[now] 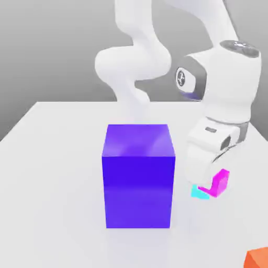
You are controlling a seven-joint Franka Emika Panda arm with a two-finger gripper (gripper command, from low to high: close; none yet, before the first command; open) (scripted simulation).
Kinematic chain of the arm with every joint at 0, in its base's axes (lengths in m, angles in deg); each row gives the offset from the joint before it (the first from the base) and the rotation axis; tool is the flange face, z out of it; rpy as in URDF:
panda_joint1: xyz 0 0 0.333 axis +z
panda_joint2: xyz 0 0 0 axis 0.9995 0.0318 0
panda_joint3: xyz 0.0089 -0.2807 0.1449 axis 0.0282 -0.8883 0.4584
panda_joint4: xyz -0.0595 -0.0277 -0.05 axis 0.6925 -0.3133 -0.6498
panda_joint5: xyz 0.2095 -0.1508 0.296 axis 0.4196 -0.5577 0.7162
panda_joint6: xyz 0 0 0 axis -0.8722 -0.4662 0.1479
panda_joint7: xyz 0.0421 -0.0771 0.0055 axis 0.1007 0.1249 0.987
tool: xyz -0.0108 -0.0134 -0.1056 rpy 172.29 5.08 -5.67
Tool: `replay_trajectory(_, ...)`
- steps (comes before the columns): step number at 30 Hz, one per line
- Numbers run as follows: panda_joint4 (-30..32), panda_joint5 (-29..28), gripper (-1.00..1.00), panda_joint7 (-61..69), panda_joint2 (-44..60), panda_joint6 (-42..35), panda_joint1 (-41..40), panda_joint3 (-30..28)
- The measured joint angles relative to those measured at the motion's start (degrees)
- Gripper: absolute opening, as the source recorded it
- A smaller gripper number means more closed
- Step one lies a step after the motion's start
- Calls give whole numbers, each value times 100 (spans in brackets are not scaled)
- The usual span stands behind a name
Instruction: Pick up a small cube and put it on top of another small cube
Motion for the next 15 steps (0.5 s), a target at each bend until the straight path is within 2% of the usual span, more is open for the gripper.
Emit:
replay_trajectory(12, 1610, 1332, -100, -3116, -1152, 506, 946, 1213)
replay_trajectory(15, 1788, 1219, -100, -3543, -1082, 788, 946, 1513)
